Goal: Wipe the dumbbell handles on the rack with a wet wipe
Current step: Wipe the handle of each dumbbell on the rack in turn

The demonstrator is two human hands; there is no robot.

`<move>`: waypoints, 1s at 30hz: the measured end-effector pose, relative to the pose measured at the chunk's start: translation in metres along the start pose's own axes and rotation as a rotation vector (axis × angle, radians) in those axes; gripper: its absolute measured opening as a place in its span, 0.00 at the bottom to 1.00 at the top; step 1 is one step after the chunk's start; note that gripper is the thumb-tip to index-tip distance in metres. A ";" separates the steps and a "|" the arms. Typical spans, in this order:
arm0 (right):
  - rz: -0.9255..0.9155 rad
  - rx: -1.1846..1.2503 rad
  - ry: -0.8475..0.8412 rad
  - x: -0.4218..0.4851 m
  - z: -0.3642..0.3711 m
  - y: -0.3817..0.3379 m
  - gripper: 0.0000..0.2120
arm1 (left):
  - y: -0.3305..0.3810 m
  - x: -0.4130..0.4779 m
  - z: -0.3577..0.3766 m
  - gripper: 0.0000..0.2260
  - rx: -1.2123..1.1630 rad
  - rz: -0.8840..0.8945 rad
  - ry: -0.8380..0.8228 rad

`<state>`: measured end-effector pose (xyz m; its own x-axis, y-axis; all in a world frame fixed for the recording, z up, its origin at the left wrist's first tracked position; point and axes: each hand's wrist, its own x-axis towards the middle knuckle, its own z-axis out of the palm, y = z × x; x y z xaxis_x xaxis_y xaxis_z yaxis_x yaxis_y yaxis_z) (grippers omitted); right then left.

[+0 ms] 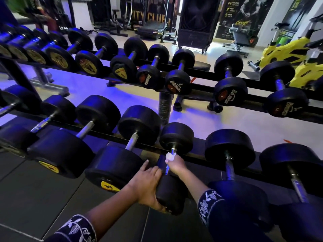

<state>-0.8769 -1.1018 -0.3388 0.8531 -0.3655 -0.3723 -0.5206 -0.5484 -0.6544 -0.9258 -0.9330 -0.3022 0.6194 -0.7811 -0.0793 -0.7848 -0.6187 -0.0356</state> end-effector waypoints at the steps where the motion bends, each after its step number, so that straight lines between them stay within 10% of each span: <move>1: -0.020 -0.045 -0.068 -0.002 0.006 0.005 0.04 | 0.000 0.001 -0.001 0.54 0.014 -0.010 -0.021; 4: 0.012 0.002 -0.133 -0.001 0.012 0.007 0.03 | -0.001 0.005 -0.006 0.54 0.064 -0.031 -0.105; 7: 0.200 0.003 -0.014 0.009 0.003 -0.012 0.33 | -0.001 0.008 -0.015 0.53 0.090 -0.029 -0.232; 18: 0.118 0.275 -0.192 -0.001 0.009 0.004 0.03 | -0.015 0.029 -0.045 0.47 0.082 0.069 -0.421; 30: 0.244 1.129 -0.355 -0.014 -0.012 0.012 0.09 | -0.021 0.025 -0.039 0.46 0.078 0.109 -0.343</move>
<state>-0.8950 -1.1123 -0.3336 0.7907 -0.0440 -0.6107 -0.4966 0.5372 -0.6817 -0.8928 -0.9433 -0.2648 0.4995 -0.7602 -0.4155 -0.8531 -0.5151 -0.0833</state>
